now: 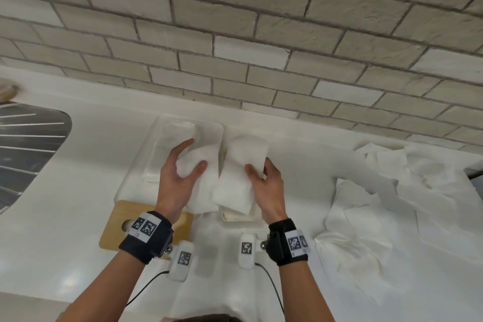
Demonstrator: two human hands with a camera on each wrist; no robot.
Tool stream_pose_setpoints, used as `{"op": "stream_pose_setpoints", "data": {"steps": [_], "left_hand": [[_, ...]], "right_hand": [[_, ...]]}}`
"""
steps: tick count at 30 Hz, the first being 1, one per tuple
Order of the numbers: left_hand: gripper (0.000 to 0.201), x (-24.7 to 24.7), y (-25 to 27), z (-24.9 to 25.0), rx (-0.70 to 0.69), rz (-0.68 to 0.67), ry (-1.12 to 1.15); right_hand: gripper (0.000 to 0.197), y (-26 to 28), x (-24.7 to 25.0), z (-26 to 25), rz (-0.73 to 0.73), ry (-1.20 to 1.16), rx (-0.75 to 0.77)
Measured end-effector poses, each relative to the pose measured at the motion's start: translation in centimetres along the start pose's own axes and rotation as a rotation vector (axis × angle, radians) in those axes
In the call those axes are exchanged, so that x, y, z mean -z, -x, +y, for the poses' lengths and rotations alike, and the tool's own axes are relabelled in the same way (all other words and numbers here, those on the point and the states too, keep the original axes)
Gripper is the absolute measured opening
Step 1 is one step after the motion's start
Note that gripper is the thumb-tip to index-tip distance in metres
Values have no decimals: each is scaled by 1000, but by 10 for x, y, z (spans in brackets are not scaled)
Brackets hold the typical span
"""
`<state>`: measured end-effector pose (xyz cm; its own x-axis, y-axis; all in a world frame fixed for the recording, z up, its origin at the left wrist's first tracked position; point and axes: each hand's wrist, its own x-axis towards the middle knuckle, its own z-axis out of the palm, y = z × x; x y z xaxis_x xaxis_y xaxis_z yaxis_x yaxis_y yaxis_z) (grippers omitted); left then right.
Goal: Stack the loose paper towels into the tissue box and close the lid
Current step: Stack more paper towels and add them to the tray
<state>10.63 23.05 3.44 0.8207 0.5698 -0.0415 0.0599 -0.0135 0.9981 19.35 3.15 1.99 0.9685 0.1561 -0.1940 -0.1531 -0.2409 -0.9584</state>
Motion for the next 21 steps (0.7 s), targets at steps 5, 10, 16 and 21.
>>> {"op": "stream_pose_setpoints", "data": {"steps": [5, 10, 16, 21], "left_hand": [[70, 13, -2, -11, 18, 3, -111], [83, 17, 4, -9, 28, -30, -63], [85, 7, 7, 3, -56, -89, -40], [73, -21, 7, 17, -101, -105, 33]], "right_hand": [[61, -23, -4, 11, -76, 463, -76], [80, -15, -9, 23, -36, 558, 26], [79, -6, -9, 8, 49, 597, 211], [59, 40, -10, -26, 10, 9, 302]]}}
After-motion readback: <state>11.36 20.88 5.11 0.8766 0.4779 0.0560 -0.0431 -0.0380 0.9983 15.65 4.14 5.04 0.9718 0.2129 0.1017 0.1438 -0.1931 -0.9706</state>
